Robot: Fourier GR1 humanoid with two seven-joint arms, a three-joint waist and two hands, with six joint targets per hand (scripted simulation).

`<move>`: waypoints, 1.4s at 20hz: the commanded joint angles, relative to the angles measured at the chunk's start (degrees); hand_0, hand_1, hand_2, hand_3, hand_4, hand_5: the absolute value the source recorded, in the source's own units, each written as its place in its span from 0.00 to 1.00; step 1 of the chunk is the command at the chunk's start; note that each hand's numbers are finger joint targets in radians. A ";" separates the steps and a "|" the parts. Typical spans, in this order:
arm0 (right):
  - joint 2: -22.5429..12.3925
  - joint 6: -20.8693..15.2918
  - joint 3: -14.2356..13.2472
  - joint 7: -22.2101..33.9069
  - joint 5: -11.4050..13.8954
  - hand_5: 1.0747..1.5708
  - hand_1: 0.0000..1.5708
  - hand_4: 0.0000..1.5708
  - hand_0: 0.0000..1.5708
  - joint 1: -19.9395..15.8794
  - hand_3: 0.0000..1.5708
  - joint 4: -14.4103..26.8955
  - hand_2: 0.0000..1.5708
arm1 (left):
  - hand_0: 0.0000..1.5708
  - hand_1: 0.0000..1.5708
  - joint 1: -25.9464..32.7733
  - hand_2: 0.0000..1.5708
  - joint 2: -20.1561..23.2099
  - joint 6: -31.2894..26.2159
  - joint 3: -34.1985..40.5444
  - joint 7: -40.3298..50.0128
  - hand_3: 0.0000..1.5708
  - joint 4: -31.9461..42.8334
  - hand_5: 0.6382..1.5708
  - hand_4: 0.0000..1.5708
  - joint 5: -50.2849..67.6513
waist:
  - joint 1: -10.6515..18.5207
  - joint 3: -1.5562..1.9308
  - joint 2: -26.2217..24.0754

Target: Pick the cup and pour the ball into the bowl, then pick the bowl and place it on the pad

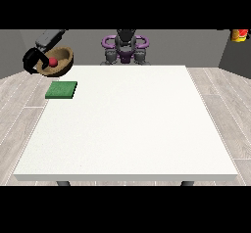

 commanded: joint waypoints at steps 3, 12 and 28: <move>6.76 -3.39 1.25 -1.17 0.30 1.00 1.00 0.66 1.00 -1.36 0.34 0.81 1.00 | 0.00 0.00 -1.05 0.00 2.25 0.03 -0.21 0.11 0.00 2.56 0.98 0.77 0.26 | -0.57 0.01 0.09; 2.73 -4.69 -2.72 -0.92 -0.83 0.97 1.00 0.12 1.00 -2.00 0.74 8.15 1.00 | 0.00 0.00 -0.75 0.00 3.57 -1.73 -0.67 2.58 0.00 1.31 0.99 0.76 2.90 | 0.40 0.02 -0.07; 1.42 -8.98 -5.98 -8.67 -2.32 0.92 0.80 0.07 0.80 -9.45 0.58 9.50 0.86 | 0.00 0.00 -1.95 0.00 5.76 -0.11 0.53 -5.43 0.00 2.61 0.99 0.76 2.46 | 1.36 0.05 8.37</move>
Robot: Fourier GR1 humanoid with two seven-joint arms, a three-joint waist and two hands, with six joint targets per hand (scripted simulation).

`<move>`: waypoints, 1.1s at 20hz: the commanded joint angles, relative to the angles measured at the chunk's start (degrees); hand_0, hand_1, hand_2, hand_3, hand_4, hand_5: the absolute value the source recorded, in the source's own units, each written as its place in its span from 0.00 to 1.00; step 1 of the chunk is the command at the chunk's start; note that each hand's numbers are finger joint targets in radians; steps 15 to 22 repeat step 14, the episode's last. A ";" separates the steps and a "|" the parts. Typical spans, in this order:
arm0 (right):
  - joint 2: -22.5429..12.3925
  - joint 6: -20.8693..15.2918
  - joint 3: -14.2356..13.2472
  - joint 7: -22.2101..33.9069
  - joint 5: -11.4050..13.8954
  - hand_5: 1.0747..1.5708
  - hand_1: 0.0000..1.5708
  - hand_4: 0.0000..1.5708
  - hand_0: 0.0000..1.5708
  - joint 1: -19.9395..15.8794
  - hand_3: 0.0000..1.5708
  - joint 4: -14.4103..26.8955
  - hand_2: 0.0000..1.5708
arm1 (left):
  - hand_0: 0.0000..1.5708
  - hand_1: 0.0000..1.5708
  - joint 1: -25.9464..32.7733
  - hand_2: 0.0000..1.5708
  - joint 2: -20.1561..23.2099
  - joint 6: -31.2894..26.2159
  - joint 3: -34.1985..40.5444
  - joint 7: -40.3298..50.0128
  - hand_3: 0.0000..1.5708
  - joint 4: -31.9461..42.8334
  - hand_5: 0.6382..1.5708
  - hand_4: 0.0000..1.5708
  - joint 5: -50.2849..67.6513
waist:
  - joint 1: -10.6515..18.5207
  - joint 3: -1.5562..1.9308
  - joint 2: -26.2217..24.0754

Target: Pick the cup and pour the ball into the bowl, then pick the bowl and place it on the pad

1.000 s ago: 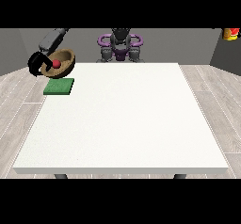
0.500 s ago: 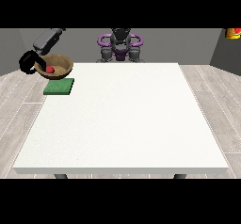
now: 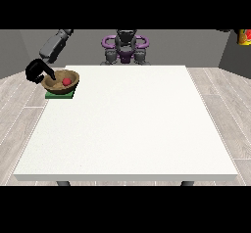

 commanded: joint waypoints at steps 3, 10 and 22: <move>-0.65 1.97 3.63 0.32 3.07 0.80 0.41 0.00 0.41 -0.57 0.64 1.20 0.44 | 0.00 0.00 -0.56 0.00 1.39 -0.13 -0.17 -0.14 0.00 0.71 1.00 0.76 0.25 | 0.64 0.03 0.50; -3.09 4.95 5.23 2.89 5.02 0.67 0.00 0.00 0.00 -1.37 0.00 4.94 0.00 | 0.00 0.00 0.35 0.00 -3.60 2.71 -3.52 4.18 0.00 -5.11 1.00 0.76 1.21 | 1.14 0.08 -4.44; -5.82 7.75 7.79 10.47 6.25 0.61 0.00 0.13 0.00 -3.98 0.00 1.78 0.00 | 0.00 0.00 2.85 0.00 -6.42 5.46 -6.19 4.59 0.00 -3.66 1.00 0.76 -2.29 | -1.16 -0.04 -11.72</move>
